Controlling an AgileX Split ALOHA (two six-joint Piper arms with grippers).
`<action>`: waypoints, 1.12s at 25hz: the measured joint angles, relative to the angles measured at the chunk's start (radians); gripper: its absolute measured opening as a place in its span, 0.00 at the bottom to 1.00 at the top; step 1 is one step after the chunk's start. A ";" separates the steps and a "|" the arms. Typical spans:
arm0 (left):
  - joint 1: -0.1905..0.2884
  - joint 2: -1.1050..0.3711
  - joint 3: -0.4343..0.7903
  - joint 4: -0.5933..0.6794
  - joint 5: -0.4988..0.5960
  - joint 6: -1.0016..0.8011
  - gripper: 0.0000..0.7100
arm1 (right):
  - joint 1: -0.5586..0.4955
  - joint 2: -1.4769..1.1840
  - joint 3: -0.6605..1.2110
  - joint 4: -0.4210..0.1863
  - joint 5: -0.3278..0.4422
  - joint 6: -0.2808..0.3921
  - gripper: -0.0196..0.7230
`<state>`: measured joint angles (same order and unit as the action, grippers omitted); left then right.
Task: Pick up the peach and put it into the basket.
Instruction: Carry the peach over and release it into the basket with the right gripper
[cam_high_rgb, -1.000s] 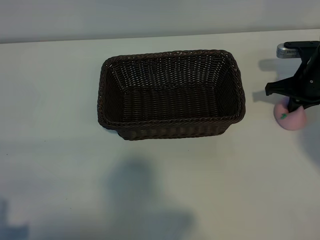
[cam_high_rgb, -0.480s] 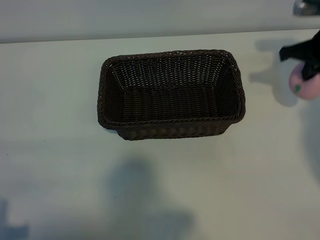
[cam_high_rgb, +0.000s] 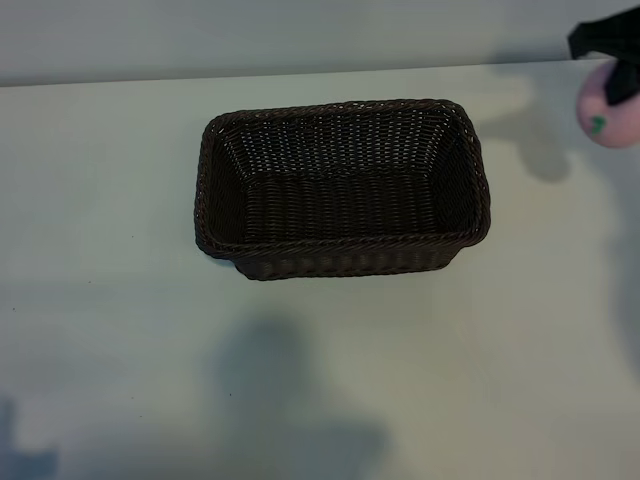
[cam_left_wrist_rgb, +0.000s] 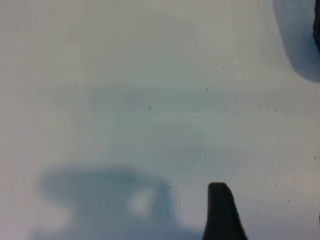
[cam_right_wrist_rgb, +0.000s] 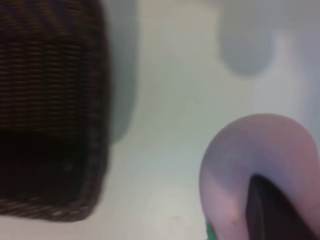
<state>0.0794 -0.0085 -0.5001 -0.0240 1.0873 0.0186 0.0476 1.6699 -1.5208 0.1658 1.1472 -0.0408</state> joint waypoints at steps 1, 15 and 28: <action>0.000 0.000 0.000 0.000 0.000 0.000 0.65 | 0.019 0.000 -0.012 0.007 0.001 0.000 0.09; 0.000 0.000 0.000 0.000 0.000 0.001 0.65 | 0.413 0.057 -0.026 0.031 -0.143 0.008 0.09; 0.000 0.000 0.000 0.000 0.000 0.001 0.65 | 0.439 0.274 -0.026 0.017 -0.300 0.005 0.09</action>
<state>0.0794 -0.0085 -0.5001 -0.0240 1.0873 0.0195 0.4869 1.9440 -1.5468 0.1829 0.8470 -0.0355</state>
